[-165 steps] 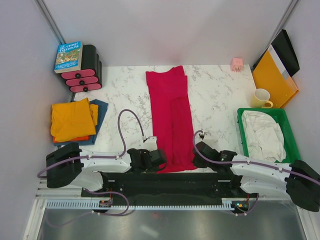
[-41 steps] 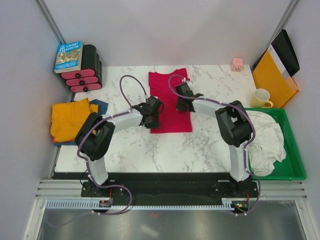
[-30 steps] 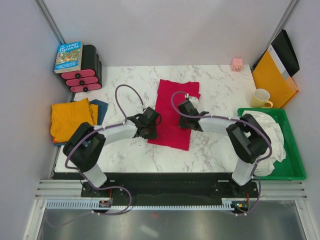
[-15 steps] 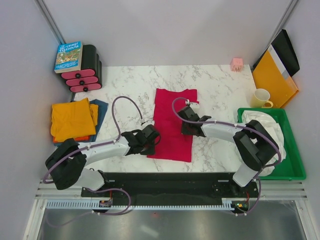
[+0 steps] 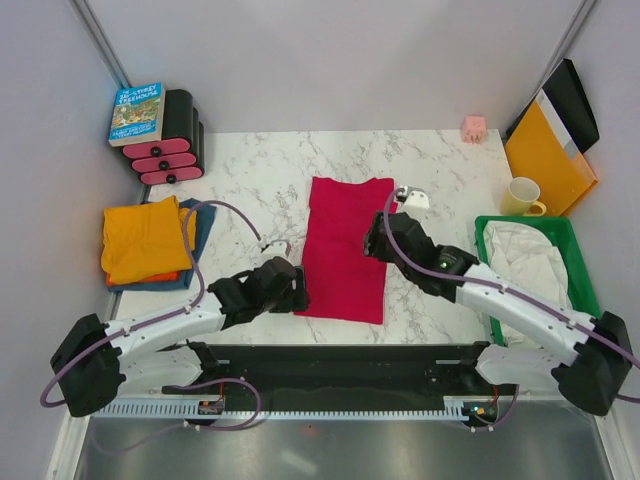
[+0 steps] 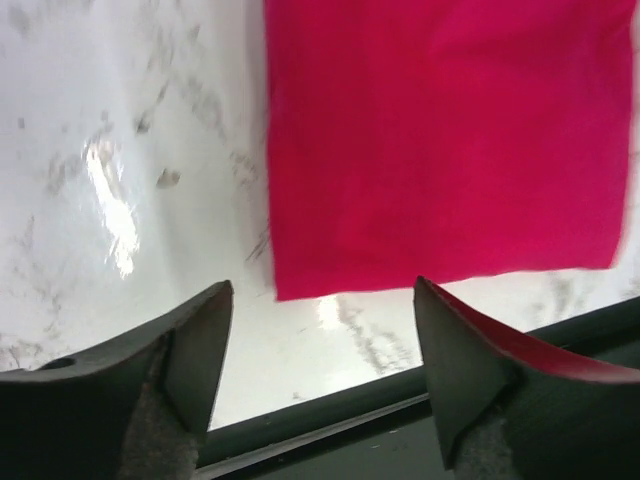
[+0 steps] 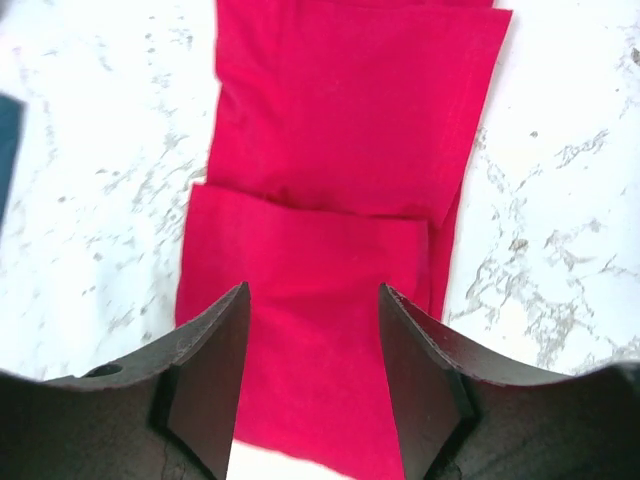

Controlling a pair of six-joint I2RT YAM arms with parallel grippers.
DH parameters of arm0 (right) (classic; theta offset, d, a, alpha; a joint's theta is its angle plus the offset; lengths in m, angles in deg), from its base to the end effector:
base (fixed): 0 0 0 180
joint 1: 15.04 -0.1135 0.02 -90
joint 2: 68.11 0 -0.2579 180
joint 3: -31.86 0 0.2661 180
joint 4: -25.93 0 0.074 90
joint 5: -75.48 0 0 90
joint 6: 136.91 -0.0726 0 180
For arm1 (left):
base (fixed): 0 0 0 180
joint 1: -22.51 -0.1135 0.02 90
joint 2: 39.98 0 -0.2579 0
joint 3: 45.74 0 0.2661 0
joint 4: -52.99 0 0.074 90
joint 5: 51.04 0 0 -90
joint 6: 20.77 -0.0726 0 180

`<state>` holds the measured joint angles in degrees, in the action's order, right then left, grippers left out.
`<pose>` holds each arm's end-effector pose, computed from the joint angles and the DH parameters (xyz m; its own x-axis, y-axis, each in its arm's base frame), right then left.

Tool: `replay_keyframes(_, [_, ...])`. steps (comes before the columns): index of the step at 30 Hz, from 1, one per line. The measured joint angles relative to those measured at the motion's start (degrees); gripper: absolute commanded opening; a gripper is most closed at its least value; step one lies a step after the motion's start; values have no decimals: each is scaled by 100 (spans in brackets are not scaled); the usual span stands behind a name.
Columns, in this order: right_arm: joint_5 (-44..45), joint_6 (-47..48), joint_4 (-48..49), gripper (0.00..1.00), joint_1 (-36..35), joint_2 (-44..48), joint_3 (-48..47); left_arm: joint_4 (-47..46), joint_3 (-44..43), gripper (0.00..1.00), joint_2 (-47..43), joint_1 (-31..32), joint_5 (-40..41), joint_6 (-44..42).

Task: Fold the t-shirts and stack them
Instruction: Grab one side of the 2/3 rectangular tshirt with both arms

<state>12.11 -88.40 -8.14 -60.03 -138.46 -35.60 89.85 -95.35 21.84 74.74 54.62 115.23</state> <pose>0.2423 0.1962 0.2595 -0.5694 0.2682 -0.7771 -0.0020 0.9449 0.3275 0.1702 -0.1876 0.1758 -0.7910 -0.1099 -0.6018 0.1206 0.9364 -0.3296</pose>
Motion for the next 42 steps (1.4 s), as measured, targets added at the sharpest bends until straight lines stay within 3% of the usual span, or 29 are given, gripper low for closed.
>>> replay_keyframes(7, [575, -437, -688, 60, -743, 1097, 634, -140, 1043, 60, 70, 2, -203, 258])
replay_keyframes(21, [1088, -1145, -1508, 58, -1200, 1631, 997, -745, 1093, 56, 168, 2, -234, 348])
replay_keyframes(28, [1137, -1403, -1759, 58, -1266, 1759, 1095, -903, 922, 42, 660, 2, -243, 356])
replay_keyframes(30, [1147, -1456, -1759, 58, -1268, 1818, 1117, -907, 763, 35, 911, 2, -238, 369])
replay_keyframes(34, [1172, -1545, -1786, 58, -1270, 1904, 1196, -933, 579, 12, 1217, 2, -238, 409])
replay_keyframes(37, [1174, -1626, -1869, 57, -1305, 1906, 1244, -964, 525, 2, 1322, 2, -251, 442])
replay_keyframes(42, [1032, -1838, -1880, 59, -1449, 1923, 1513, -1019, 568, 2, 1285, 4, -267, 457])
